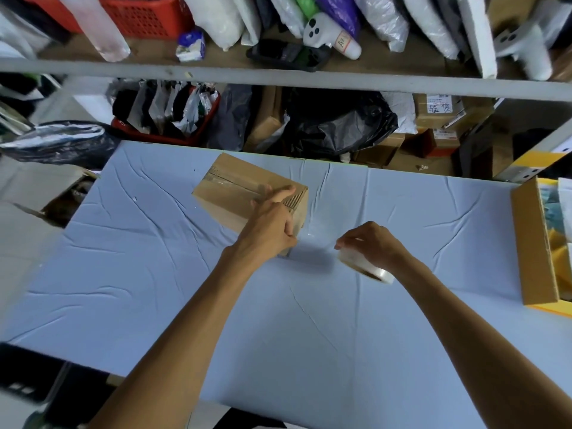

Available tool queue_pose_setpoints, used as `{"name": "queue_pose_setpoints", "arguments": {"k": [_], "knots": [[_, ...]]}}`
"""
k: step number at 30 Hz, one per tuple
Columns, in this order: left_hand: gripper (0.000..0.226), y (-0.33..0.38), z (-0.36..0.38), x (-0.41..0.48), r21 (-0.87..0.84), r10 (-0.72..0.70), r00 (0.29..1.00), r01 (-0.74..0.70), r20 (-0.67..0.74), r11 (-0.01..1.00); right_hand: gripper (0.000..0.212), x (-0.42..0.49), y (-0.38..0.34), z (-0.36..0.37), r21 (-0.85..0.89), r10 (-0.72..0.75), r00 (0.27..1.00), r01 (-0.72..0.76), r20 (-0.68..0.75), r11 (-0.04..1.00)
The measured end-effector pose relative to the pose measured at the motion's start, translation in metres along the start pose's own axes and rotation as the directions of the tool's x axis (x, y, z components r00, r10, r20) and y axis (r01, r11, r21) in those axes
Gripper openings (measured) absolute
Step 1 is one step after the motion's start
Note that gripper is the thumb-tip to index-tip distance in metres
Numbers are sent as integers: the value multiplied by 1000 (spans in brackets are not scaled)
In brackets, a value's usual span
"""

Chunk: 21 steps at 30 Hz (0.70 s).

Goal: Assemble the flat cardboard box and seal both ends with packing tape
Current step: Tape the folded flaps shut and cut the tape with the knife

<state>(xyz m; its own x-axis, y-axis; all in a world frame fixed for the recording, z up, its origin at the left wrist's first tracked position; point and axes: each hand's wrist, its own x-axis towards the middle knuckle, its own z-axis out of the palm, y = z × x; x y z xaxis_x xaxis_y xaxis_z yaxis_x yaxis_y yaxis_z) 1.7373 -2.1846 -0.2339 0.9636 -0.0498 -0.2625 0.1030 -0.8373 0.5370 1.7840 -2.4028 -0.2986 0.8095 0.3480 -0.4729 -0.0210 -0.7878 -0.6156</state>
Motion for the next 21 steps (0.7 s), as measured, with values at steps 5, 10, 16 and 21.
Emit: {"name": "queue_pose_setpoints", "arguments": {"k": [5,10,16,21], "knots": [[27,-5,-4,2,-123,0,1000,-4,-30,992,20,-1,-8,-2,-85,-35,999,33,-24,996],[32,1,5,9,-146,-16,977,-16,-214,989,23,-7,-3,2,44,-102,995,102,-10,994],[32,-2,29,11,-29,5,948,-15,-319,999,23,-13,-4,0,136,-126,991,130,-43,982],[44,5,27,15,9,2,957,1,-291,1000,23,-12,-6,-1,102,-160,987,162,-25,981]]}}
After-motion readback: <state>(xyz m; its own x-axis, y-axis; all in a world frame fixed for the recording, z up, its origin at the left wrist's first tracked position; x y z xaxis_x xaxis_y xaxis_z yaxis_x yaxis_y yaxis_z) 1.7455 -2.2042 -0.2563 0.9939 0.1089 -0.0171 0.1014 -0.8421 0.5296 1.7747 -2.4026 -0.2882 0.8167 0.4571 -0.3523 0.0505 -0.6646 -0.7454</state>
